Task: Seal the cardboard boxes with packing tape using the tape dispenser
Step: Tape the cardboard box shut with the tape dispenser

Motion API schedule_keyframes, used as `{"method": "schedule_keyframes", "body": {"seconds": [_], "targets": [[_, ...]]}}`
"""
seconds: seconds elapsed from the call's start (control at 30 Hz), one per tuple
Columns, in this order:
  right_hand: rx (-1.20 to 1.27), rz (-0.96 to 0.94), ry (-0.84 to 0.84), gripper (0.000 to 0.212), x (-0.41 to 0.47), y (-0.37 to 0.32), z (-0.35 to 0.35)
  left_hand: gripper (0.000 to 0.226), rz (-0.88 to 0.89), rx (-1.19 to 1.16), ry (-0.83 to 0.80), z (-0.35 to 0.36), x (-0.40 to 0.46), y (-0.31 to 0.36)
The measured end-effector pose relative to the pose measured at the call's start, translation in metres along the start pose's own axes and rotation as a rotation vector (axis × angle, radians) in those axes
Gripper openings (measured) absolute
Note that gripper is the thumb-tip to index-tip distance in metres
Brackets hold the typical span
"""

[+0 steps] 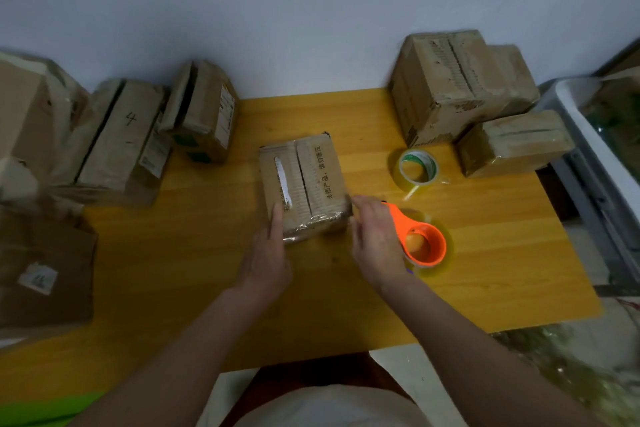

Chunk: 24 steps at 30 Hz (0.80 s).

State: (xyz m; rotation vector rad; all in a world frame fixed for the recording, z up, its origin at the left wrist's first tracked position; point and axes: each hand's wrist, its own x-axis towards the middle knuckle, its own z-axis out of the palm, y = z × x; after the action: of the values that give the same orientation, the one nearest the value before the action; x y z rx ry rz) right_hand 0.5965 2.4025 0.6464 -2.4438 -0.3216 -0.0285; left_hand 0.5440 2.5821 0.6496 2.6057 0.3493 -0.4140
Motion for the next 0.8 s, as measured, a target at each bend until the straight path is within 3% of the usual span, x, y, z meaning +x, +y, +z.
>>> {"method": "schedule_keyframes", "body": {"seconds": [0.13,0.2,0.33,0.37,0.43,0.5,0.6,0.7,0.8], "targets": [[0.111,0.203,-0.149,0.040,0.016,-0.005,0.010,0.100,-0.013,0.073,-0.034,0.004,-0.010,0.001],[0.144,0.188,-0.201,0.037,0.029,0.003,0.010,0.101,0.011,0.084,-0.074,0.004,-0.021,0.001],[0.228,0.246,-0.442,0.041,0.058,0.003,0.005,0.092,0.161,0.093,-0.192,0.003,-0.039,-0.007],[0.221,0.278,-0.476,0.043,0.064,0.000,0.003,0.084,0.257,0.104,-0.133,-0.001,-0.040,-0.011],[0.175,0.291,-0.361,0.047,0.072,-0.001,0.001,0.072,0.478,0.142,0.120,-0.008,-0.031,-0.023],[0.084,0.176,-0.113,0.048,0.064,-0.007,0.000,0.086,0.529,0.222,0.253,-0.015,-0.010,-0.037],[-0.144,-0.077,-0.138,0.063,0.028,-0.026,0.018,0.124,0.529,0.474,0.084,-0.028,0.026,-0.049],[-0.425,-0.119,-0.246,0.085,-0.003,-0.037,0.041,0.133,0.510,0.583,-0.039,-0.031,0.047,-0.046],[-0.468,-0.152,-0.218,0.083,-0.015,-0.032,0.047,0.136,0.468,0.559,-0.040,-0.027,0.053,-0.042]]}}
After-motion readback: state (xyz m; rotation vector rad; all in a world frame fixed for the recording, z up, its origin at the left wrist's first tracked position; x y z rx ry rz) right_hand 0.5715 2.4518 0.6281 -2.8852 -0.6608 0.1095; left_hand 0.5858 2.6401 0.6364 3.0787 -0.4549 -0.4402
